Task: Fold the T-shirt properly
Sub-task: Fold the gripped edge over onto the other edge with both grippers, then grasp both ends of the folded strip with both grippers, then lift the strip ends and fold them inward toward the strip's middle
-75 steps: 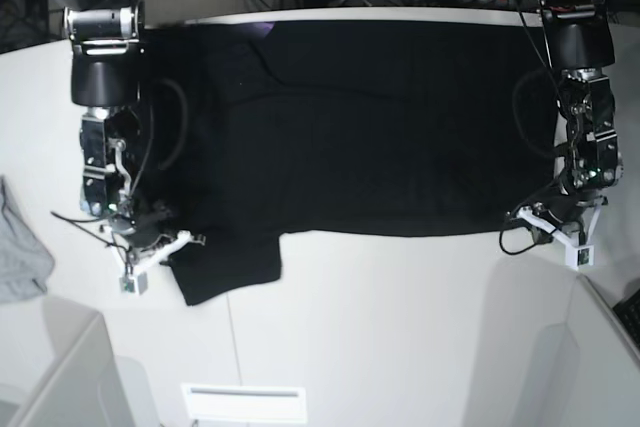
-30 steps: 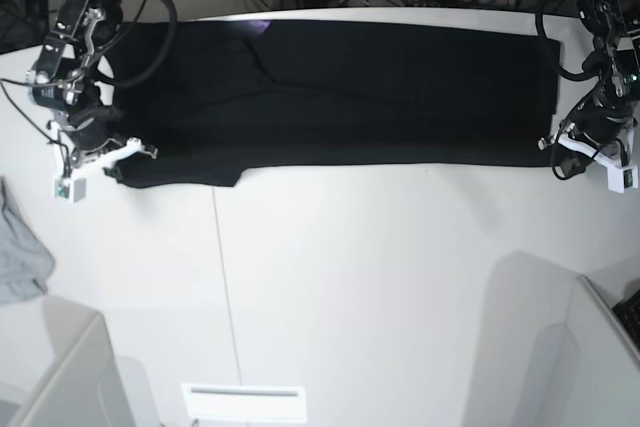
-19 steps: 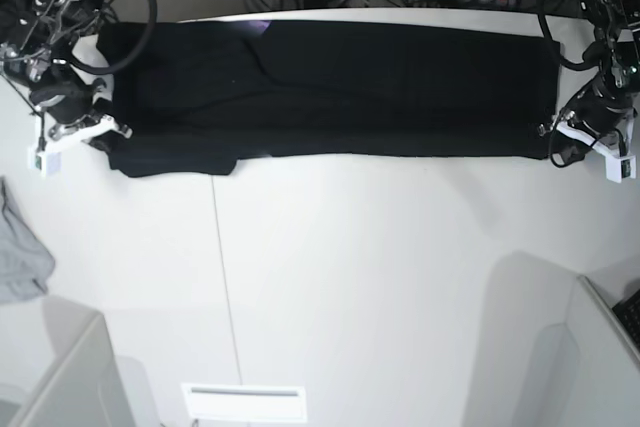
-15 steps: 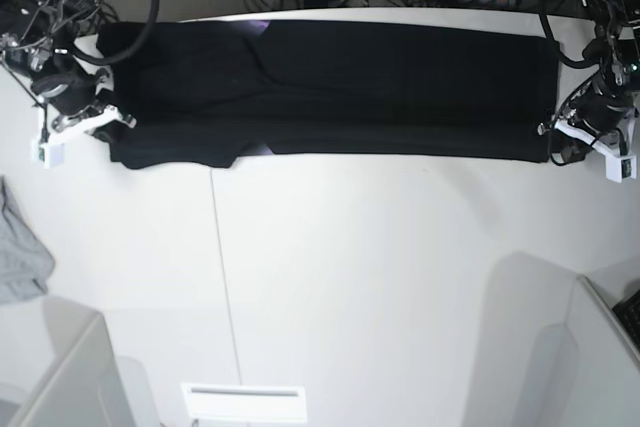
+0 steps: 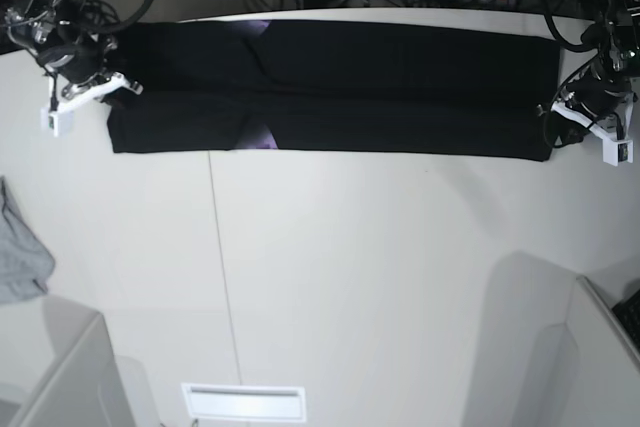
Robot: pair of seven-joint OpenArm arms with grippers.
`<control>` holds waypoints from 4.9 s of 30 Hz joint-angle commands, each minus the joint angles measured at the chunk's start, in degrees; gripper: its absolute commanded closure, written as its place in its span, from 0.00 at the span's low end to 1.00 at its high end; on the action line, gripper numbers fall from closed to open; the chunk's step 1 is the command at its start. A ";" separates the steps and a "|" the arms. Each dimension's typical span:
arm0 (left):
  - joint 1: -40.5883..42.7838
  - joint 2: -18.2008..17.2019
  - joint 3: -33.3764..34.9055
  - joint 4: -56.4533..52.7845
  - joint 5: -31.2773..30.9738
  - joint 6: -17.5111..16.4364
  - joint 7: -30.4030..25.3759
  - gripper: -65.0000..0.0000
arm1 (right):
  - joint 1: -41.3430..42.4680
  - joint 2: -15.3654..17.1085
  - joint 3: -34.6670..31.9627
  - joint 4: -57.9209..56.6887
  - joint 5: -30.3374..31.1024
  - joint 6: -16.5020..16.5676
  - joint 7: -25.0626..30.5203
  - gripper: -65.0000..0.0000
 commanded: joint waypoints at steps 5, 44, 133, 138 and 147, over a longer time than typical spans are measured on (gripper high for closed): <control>1.05 -1.12 -0.13 0.52 0.13 -0.27 -1.25 1.00 | -0.11 1.05 0.14 -1.60 0.63 -0.04 0.38 1.00; 1.57 3.18 -0.22 -6.07 0.22 -0.18 -1.52 1.00 | -1.69 1.14 -12.43 -4.51 -4.64 -0.04 10.66 1.00; -25.06 4.15 4.88 -31.92 12.26 -15.21 2.79 0.48 | 19.58 3.42 -21.22 -12.24 -17.04 0.23 13.65 1.00; -24.19 4.15 4.70 -31.92 12.26 -15.30 2.79 0.79 | 19.58 3.42 -21.22 -12.24 -17.04 0.23 13.65 1.00; -24.45 3.62 0.22 -31.66 12.26 -15.30 2.79 1.00 | 18.97 3.42 -21.31 -12.24 -16.95 0.23 13.30 1.00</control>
